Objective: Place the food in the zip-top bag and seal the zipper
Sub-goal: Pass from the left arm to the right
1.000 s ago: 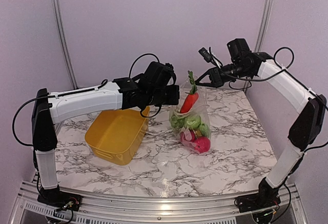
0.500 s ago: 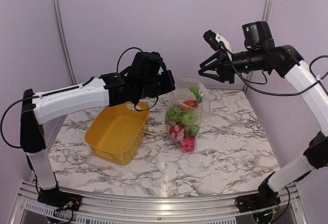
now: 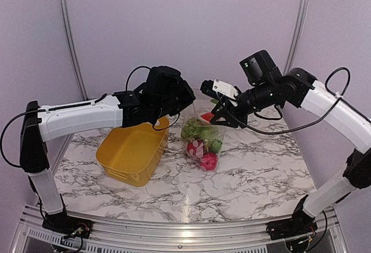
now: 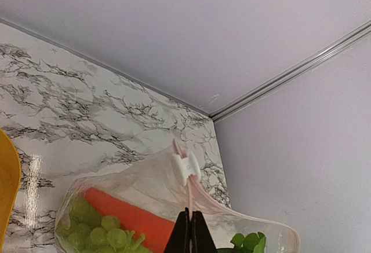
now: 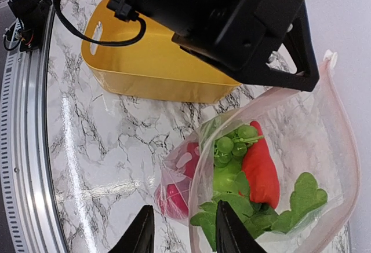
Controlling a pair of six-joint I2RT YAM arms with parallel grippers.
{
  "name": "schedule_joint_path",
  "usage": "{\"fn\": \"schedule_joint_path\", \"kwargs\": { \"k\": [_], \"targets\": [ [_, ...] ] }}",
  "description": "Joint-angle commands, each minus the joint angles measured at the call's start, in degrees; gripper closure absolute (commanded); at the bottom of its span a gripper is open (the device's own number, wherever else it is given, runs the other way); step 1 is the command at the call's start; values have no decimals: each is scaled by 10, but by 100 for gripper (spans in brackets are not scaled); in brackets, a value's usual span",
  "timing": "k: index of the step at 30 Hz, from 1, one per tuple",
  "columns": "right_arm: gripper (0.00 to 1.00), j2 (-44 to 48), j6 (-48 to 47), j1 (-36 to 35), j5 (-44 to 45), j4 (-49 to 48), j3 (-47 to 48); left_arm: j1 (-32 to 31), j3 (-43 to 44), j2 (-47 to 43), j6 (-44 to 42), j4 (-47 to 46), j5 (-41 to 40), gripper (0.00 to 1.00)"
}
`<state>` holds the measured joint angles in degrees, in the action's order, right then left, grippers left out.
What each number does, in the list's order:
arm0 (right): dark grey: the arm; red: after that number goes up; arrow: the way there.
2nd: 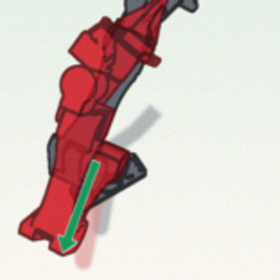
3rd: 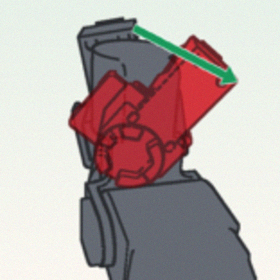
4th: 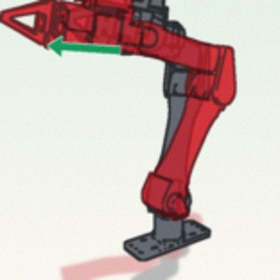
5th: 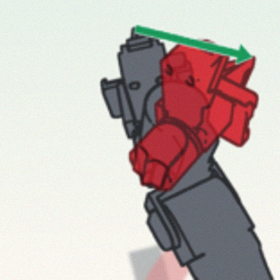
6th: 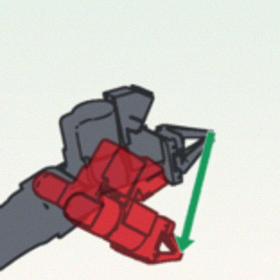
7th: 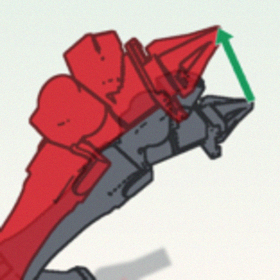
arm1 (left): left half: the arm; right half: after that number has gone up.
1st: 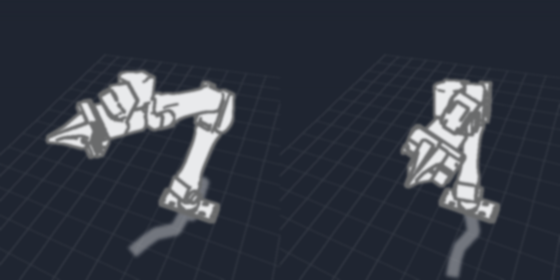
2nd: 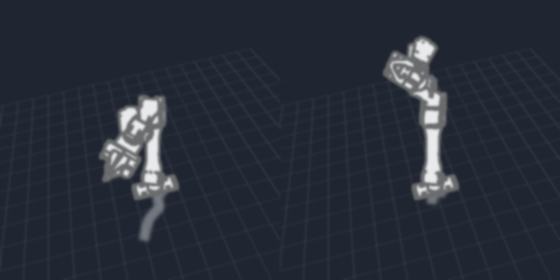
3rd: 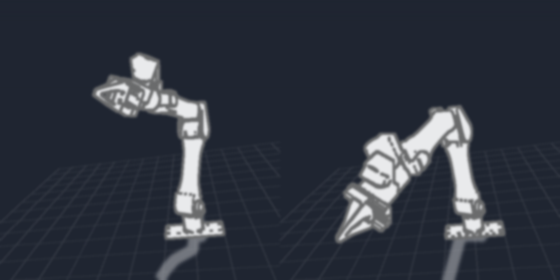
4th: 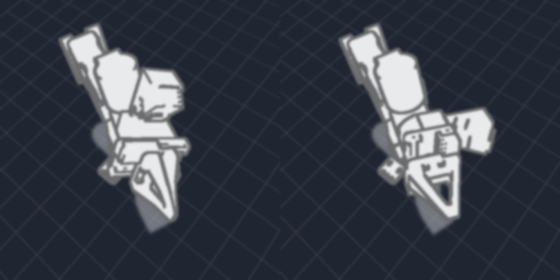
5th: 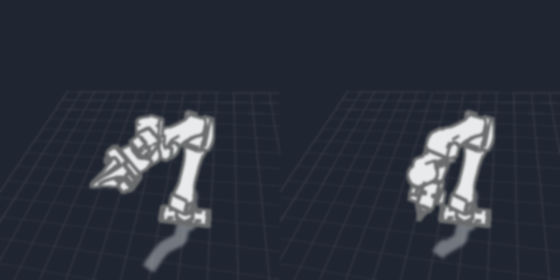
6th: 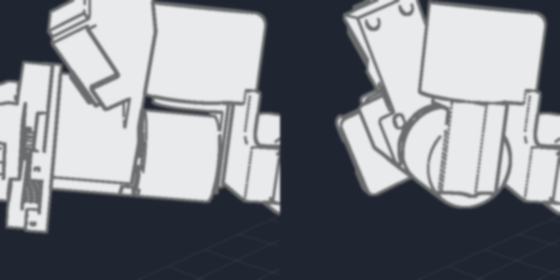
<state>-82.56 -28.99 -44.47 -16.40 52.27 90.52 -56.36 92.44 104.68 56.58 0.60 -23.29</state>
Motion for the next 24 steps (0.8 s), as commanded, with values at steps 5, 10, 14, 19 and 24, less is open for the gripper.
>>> {"fn": "schedule_joint_path", "kwargs": {
  "k": [5,10,14,19,24],
  "targets": [
    [65,-46,24,-8,30,-26,29,-8,-7,-41,14,-18,-21,100],
    [66,-73,33,-9,33,-41,29,-9,-20,-57,13,-24,-21,100],
    [84,-72,38,-9,31,-50,37,-9,-46,-71,16,-50,-14,100],
    [100,-47,-1,-9,-13,-41,62,-9,-85,-96,-61,-99,14,77],
    [100,6,-118,-4,-45,19,78,-8,-169,-194,-307,-131,31,33]
  ]
}}
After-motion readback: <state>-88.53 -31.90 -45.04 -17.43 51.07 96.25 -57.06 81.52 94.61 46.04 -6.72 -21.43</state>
